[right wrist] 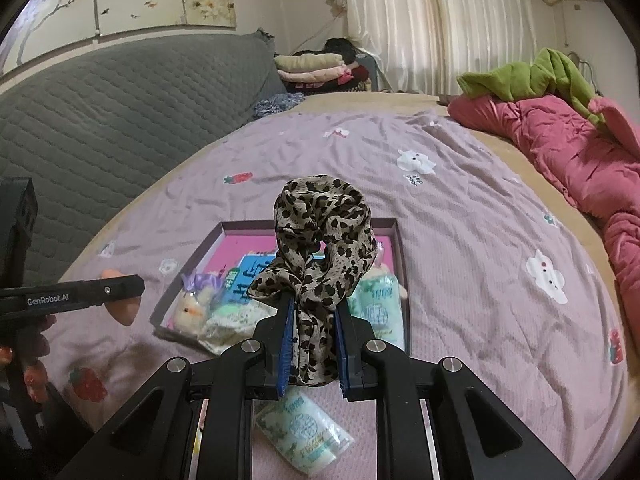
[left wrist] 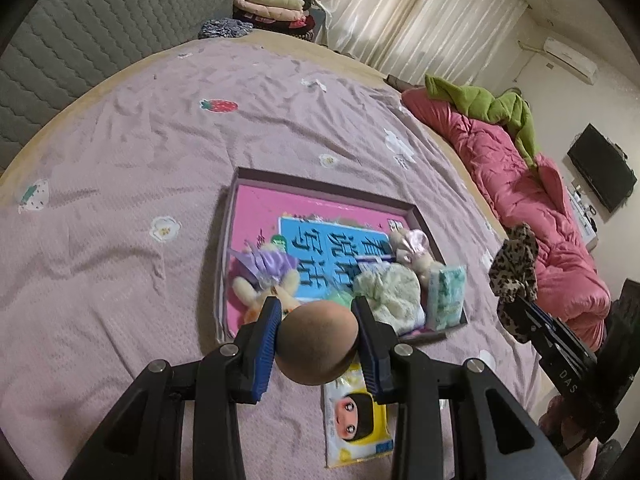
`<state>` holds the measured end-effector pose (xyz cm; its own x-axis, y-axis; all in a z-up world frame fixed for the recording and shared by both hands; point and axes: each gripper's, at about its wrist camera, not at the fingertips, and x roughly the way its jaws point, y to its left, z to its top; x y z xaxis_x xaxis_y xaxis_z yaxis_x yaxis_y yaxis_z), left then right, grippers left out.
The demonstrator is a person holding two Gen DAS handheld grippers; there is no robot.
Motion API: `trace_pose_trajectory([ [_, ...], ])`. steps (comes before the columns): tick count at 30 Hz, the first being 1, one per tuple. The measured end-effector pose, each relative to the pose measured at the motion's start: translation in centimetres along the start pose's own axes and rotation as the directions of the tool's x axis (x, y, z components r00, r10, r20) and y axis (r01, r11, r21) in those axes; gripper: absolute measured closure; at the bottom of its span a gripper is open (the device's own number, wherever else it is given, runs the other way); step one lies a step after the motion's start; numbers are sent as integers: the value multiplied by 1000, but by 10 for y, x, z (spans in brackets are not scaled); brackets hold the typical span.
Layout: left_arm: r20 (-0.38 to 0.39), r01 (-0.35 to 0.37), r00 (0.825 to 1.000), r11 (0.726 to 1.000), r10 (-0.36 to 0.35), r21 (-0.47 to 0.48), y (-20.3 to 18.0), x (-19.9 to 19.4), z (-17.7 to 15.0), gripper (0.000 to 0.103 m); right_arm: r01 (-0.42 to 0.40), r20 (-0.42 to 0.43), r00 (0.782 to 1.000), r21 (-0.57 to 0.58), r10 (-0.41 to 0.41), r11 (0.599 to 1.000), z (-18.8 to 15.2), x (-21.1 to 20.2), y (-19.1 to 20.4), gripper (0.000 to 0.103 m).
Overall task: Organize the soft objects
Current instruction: 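Carry the sponge with left tool while right tool carries the leopard scrunchie over the tray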
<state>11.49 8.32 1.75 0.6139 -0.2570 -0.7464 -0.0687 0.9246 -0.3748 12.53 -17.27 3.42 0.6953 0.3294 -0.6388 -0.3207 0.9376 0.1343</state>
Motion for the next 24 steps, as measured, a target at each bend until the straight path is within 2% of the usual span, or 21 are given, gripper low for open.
trace_pose_trajectory([
  [15,36,-21,999,999,23,-40,27,10,41,66,-3,6,1000,-4,3,1000,16,19,1,85],
  [24,-30,-56,998,998,56,-21,33,35,25,66,-8,5,1000,-8,8,1000,17,24,1,85],
])
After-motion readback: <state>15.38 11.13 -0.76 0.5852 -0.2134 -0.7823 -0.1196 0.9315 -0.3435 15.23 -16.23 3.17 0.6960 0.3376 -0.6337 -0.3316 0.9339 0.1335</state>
